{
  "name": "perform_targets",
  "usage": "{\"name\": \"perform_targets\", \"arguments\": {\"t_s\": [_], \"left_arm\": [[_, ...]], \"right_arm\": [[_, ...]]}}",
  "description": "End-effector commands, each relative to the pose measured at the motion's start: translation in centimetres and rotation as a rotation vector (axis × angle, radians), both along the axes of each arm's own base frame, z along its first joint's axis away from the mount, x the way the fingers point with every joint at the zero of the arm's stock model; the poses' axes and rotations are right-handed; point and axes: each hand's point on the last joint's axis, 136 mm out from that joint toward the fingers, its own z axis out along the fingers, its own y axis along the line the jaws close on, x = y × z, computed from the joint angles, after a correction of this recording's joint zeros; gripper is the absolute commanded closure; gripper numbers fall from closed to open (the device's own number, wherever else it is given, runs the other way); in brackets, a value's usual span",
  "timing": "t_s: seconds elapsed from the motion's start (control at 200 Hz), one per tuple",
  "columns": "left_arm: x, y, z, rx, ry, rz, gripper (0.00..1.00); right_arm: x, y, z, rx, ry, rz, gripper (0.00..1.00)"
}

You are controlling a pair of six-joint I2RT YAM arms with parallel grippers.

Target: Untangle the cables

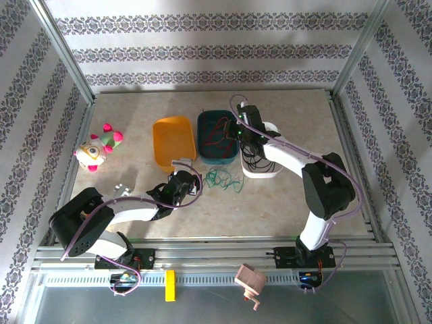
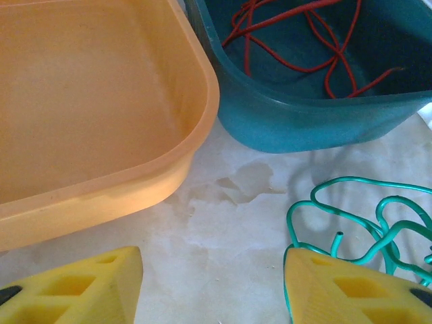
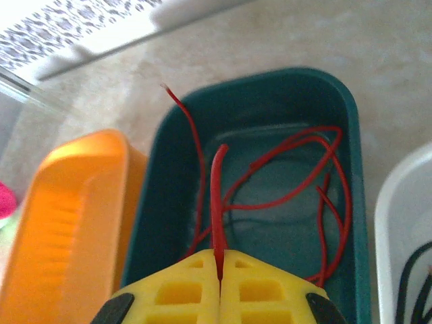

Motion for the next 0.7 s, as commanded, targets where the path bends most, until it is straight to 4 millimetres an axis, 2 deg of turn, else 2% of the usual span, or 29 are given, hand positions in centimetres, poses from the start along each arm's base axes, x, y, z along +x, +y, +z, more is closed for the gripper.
{"name": "perform_targets", "arguments": {"t_s": [0.0,0.165,0.235,0.37,0.47,0.585,0.695], "left_arm": [[-0.1,0.3,-0.2,0.014,0.008,0.019,0.42],[0.0,0.4,0.1,0.016,0.001,0.028,0.42],[0.0,0.4,0.0,0.016,0.003,0.027,0.42],[0.0,0.4,0.0,0.021,0.005,0.03,0.43],[0.1,0.5,0.2,0.021,-0.001,0.035,0.42],[0.0,0.6,0.3,0.016,-0.005,0.037,0.4],[0.0,-0.1,0.6,-0.004,-0.013,0.003,0.34]], "right_arm": [[0.5,-0.1,-1.4,-0.034,0.054,-0.04,0.95],[1.0,-0.5,-3.3,-0.128,0.139,-0.042,0.92],[1.3,-0.6,-3.3,-0.159,0.141,-0.031,0.86],[1.9,-1.0,-0.8,-0.181,0.061,-0.043,0.66],[1.9,-2.2,1.3,-0.216,0.005,-0.078,0.56],[1.1,-3.8,3.8,-0.238,-0.062,-0.124,0.54],[-0.6,-4.4,4.9,-0.239,-0.091,-0.113,0.54]]}}
